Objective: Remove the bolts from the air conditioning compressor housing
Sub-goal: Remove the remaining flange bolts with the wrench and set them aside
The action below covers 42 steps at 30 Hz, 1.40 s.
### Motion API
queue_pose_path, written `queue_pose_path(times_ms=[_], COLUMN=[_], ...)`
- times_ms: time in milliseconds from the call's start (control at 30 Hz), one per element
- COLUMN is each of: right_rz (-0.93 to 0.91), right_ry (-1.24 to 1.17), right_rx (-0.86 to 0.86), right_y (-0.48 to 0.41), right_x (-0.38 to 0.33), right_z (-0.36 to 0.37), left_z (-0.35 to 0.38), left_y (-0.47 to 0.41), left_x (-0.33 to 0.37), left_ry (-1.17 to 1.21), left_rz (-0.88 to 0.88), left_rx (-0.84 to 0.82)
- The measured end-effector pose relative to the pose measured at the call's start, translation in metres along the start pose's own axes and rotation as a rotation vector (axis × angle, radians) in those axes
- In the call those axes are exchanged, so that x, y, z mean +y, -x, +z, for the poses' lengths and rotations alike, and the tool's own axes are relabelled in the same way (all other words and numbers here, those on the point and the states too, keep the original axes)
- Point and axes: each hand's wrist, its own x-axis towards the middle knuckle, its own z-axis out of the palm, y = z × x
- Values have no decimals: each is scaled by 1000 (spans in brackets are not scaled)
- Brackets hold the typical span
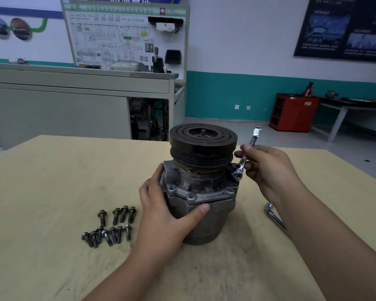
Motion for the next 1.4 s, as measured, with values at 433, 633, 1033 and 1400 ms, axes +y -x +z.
queue_pose_path(times_ms=[433,633,1033,1400], right_rz=[-537,-762,-881,-936], right_ry=[-92,84,355,474], right_rx=[179,212,286,290], right_y=[60,78,79,85], right_x=[-2,18,35,43], right_z=[-7,-2,0,-1], left_z=[-1,-2,-1,-2], left_y=[0,0,0,1], left_x=[1,0,1,2], left_ry=[12,2,2,2], left_rz=[-8,-16,-25,-19], left_rx=[-10,-21,-25,-27])
